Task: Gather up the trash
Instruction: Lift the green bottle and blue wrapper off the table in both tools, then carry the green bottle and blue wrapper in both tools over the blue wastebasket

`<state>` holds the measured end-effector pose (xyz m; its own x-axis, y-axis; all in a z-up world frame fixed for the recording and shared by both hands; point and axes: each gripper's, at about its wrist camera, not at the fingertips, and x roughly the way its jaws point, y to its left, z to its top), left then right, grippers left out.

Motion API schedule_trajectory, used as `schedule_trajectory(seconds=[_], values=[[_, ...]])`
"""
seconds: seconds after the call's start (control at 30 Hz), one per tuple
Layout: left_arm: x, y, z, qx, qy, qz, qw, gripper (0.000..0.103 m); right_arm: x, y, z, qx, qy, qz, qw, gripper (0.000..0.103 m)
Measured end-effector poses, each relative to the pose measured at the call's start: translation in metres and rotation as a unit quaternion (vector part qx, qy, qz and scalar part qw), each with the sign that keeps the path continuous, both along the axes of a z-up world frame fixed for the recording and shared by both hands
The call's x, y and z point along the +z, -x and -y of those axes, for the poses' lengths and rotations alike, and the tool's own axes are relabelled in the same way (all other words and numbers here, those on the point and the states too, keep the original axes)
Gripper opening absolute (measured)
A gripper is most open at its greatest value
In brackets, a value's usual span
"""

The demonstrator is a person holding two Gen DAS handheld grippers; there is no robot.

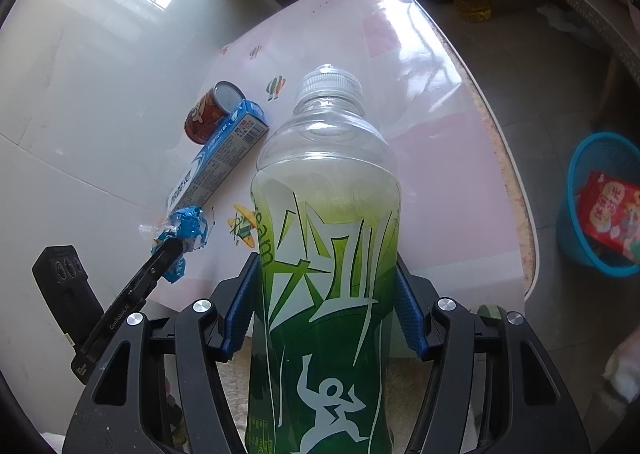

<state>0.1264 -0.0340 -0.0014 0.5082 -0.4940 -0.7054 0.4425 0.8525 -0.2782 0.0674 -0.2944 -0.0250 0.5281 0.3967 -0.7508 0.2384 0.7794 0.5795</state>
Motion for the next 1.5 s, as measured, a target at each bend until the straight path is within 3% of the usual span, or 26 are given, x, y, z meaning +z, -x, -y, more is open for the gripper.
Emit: schedule_trajectory(seconds=[0.5,0.8,1.13,1.5], values=[[0.016,0.008,0.01,-0.019,0.018,0.01,0.9996,0.023,0.006,0.01,0.008,-0.003,-0.006,0.013,1.0,0.058],[0.037,0.02,0.039,-0.054,0.027,0.029,0.9977,0.023,0.015,0.029,0.027,-0.022,-0.01,0.031,0.999,0.058],[0.058,0.035,0.111,-0.135,0.032,0.047,0.9892,0.023,0.022,0.067,0.072,-0.079,-0.017,0.047,0.996,0.058],[0.058,0.047,0.232,-0.24,0.03,0.024,0.9701,0.023,0.0,0.107,0.133,-0.172,-0.034,0.033,0.984,0.058]])
